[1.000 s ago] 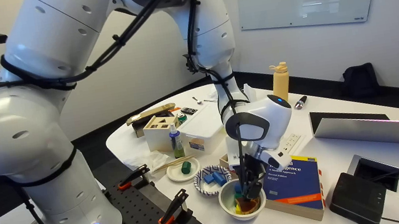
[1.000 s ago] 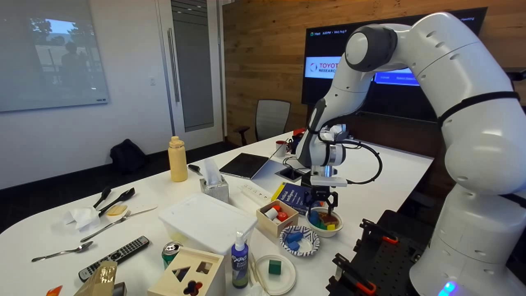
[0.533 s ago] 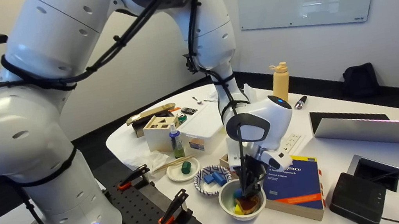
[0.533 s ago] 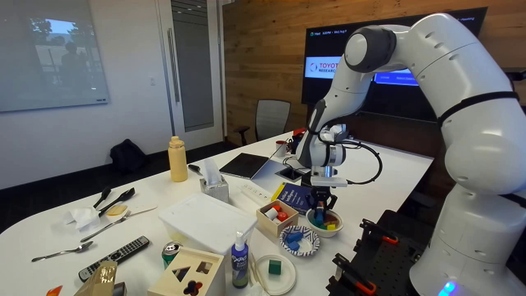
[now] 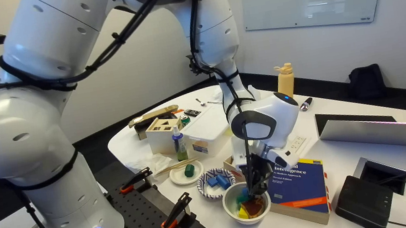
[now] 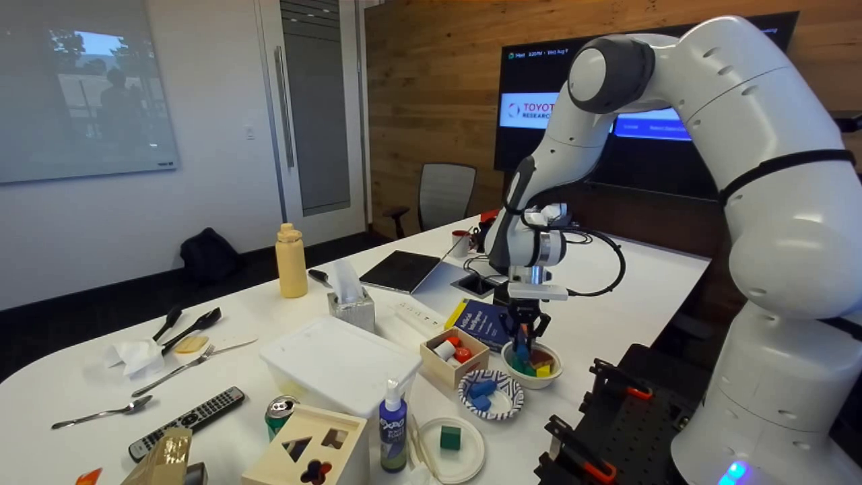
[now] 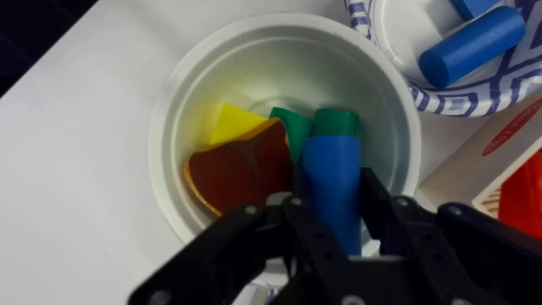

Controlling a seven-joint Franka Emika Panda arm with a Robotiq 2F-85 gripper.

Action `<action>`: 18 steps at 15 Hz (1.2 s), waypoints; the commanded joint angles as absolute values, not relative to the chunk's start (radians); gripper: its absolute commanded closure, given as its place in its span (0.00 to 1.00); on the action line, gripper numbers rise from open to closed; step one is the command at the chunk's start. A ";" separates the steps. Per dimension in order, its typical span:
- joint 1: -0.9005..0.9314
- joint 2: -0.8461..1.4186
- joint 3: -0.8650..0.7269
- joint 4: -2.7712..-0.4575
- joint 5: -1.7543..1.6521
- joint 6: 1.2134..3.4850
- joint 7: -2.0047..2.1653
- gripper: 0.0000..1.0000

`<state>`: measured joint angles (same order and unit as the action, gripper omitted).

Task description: Move the blue block from the plate on the right, to the one on the left

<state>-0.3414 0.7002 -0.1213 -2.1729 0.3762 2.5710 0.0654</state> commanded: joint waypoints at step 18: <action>-0.189 0.580 -0.005 -2.379 0.313 2.600 -0.044 0.92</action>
